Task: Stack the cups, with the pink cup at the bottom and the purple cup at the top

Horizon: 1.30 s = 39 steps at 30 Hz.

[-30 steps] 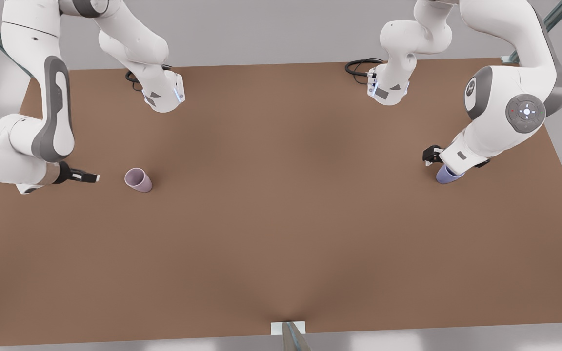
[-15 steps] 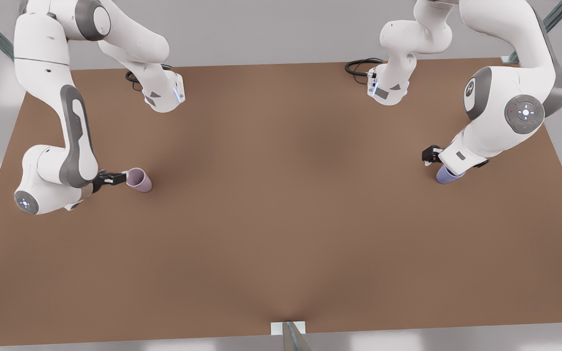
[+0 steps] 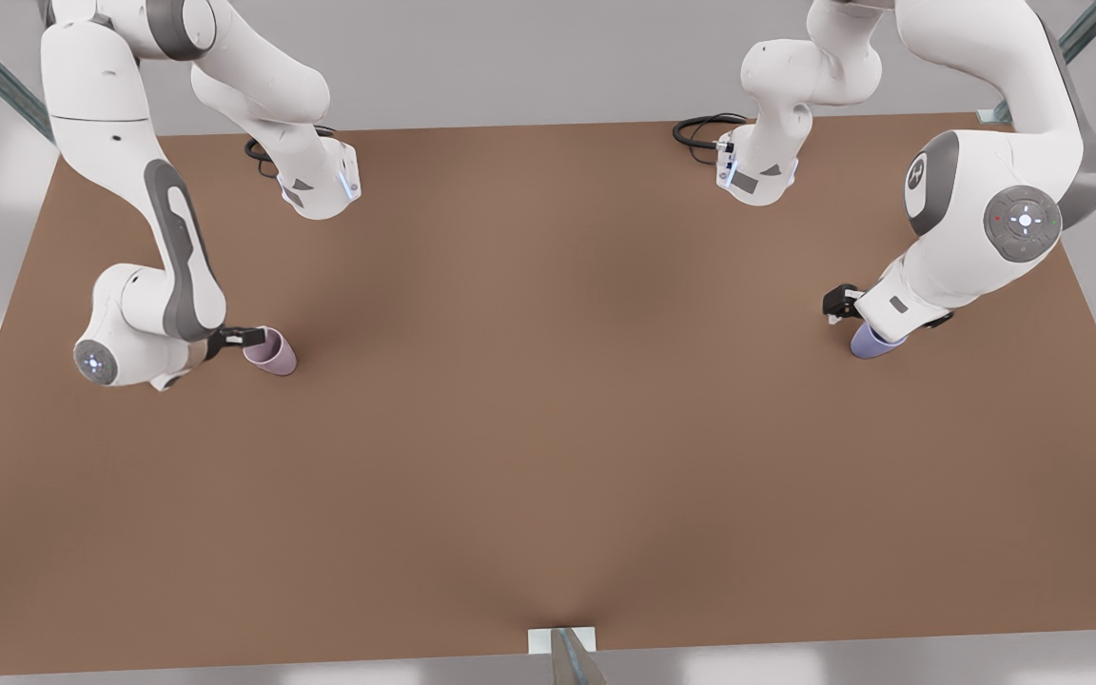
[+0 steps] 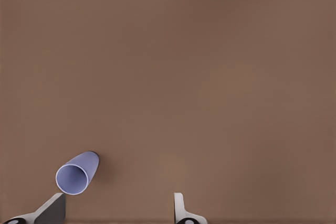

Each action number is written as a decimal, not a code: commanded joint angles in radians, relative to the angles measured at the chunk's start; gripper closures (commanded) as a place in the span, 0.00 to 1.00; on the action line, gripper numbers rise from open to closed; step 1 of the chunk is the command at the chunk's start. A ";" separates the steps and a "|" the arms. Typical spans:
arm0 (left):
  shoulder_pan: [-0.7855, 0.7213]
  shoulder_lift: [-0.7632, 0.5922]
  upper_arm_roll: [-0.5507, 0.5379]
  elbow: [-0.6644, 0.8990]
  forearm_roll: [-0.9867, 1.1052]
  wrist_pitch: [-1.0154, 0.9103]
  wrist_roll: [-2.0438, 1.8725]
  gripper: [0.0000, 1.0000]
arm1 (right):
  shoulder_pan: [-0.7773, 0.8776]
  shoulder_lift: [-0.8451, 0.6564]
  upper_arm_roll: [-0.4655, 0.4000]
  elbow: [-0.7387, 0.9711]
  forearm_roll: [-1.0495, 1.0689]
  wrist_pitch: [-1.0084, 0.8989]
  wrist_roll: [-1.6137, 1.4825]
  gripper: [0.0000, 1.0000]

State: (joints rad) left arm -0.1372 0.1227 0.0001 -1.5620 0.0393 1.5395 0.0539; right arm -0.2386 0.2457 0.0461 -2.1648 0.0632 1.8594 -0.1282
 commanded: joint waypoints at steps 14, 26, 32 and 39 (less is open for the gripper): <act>0.001 0.008 0.000 0.000 0.001 0.005 0.000 0.00 | 0.008 0.041 -0.002 -0.098 -0.008 0.360 -0.019 0.43; 0.001 0.014 0.001 0.000 0.001 0.008 0.000 0.00 | 0.012 0.024 0.015 -0.064 -0.005 0.331 -0.018 0.79; 0.024 0.018 0.001 0.000 0.002 0.001 0.001 0.00 | 0.111 0.122 0.302 0.390 -0.017 0.138 0.280 0.79; 0.123 0.060 0.027 -0.010 0.024 0.016 0.004 0.00 | 0.668 0.567 0.291 1.217 -0.094 -0.175 1.056 0.79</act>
State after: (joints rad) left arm -0.0355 0.1761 0.0235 -1.5720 0.0481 1.5465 0.0551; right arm 0.3834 0.7872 0.3334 -1.0075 -0.0021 1.8549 0.1301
